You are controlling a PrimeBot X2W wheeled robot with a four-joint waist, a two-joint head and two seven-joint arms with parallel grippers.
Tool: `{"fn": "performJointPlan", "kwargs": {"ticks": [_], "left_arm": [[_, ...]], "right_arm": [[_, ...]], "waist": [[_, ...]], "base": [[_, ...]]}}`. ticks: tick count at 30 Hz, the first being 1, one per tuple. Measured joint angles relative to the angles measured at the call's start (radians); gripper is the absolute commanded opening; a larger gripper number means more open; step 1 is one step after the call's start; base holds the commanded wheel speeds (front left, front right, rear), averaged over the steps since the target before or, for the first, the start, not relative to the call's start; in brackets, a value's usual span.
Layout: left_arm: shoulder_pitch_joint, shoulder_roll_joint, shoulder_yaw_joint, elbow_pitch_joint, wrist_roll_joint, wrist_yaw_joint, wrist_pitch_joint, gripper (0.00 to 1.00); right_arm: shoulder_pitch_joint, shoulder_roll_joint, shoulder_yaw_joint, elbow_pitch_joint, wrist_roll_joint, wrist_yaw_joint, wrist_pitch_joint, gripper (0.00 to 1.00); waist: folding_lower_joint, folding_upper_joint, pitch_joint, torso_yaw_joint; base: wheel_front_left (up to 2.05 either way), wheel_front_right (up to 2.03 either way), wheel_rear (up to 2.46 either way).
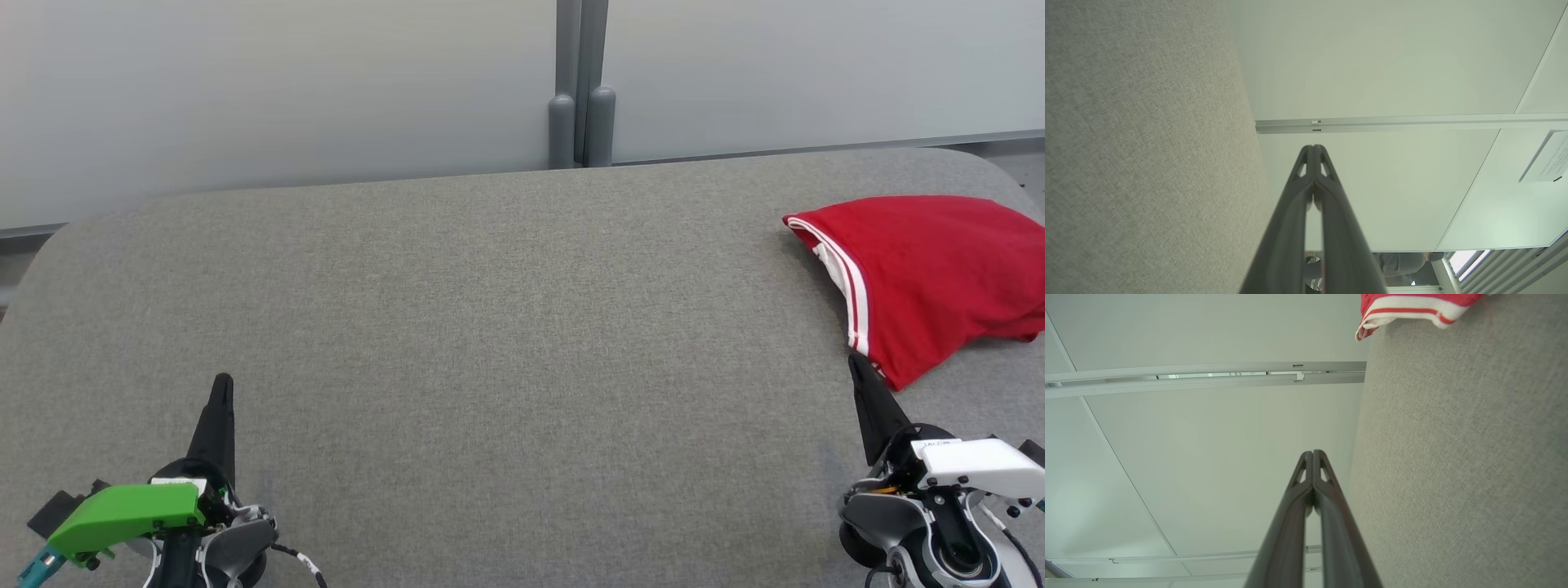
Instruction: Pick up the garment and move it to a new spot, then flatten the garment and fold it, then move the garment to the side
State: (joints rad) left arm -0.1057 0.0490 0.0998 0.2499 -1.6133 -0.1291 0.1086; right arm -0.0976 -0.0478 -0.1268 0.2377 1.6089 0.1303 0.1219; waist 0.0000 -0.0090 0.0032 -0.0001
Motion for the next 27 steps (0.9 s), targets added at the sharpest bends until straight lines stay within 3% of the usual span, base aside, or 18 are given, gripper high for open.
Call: {"fn": "performJointPlan", "kwargs": {"ticks": [27], "left_arm": [[0.0, 0.0, 0.0, 0.0, -0.001, 0.0, 0.0, 0.0]], "right_arm": [[0.0, 0.0, 0.0, 0.0, 0.0, 0.0, 0.0, 0.0]], "waist": [[0.0, 0.0, 0.0, 0.0]], "base": [[0.0, 0.0, 0.0]]}}
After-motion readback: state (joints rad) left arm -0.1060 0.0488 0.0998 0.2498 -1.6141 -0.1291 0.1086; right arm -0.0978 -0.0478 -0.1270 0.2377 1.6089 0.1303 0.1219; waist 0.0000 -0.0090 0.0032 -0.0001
